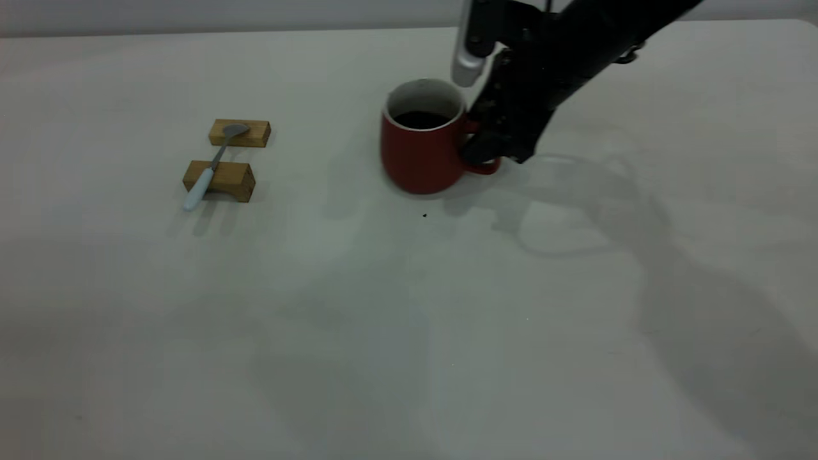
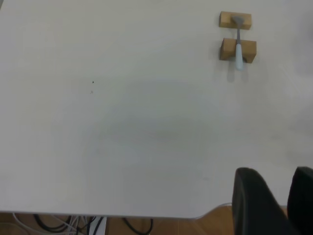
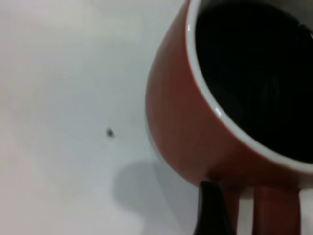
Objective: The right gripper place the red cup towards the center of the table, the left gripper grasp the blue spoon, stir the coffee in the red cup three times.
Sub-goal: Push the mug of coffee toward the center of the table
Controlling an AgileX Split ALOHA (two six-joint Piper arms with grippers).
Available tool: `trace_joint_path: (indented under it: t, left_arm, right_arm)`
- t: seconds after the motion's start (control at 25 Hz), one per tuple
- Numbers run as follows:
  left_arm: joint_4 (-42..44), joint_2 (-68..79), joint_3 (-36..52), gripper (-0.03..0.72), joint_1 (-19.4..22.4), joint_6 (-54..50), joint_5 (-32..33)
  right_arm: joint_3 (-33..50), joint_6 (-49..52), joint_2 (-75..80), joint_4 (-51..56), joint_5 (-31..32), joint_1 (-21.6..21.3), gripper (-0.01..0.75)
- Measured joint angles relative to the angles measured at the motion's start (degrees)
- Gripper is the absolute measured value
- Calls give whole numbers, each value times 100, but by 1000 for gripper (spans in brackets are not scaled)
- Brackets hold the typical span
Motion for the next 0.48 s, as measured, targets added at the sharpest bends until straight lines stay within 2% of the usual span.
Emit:
trace_joint_path:
  t: [0.24,0.48]
  left_arm:
    - [0,0,0,245,0,0,0]
    - [0,0,0,245,0,0,0]
  right_arm:
    - [-6,0,0,120,85,46,533]
    - [0,240,-331,119,605,-226,533]
